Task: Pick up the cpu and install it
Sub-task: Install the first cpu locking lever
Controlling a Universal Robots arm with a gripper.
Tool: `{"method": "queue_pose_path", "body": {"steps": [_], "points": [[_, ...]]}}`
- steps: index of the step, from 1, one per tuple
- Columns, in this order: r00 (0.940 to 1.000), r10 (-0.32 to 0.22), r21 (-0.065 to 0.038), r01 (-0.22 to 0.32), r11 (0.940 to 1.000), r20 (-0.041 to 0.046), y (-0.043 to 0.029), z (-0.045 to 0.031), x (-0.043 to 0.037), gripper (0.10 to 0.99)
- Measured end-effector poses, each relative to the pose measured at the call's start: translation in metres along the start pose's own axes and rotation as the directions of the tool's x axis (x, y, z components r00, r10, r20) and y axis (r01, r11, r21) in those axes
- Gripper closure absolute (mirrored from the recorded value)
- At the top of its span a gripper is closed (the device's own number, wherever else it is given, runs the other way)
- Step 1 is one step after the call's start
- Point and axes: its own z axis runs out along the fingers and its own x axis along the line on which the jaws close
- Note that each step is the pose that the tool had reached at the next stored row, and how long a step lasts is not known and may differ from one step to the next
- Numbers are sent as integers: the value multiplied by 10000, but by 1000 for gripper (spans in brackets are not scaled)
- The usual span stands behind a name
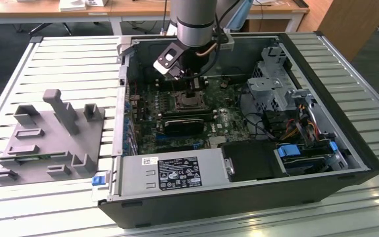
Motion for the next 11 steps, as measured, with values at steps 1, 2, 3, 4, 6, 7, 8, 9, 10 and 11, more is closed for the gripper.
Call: {"method": "queue_pose_path", "body": {"steps": [1,2,3,4,6,7,8,9,10,11], "points": [[10000,0,0,0,10000,0,0,-3,0,980],[10000,-1,-2,1,10000,-2,0,-6,0,980],[10000,-1,-2,1,10000,-3,1,-7,0,980],[10000,0,-2,0,10000,-4,0,-9,1,980],[10000,0,-2,0,10000,-3,0,-12,0,980],[10000,0,-1,0,10000,-3,0,-14,0,980],[10000,0,-1,0,10000,-1,0,-16,0,980],[10000,0,-1,0,10000,-2,0,-18,0,980],[10000,0,-1,0,10000,-2,1,-20,0,980],[10000,0,-1,0,10000,-1,0,-23,0,980]]}}
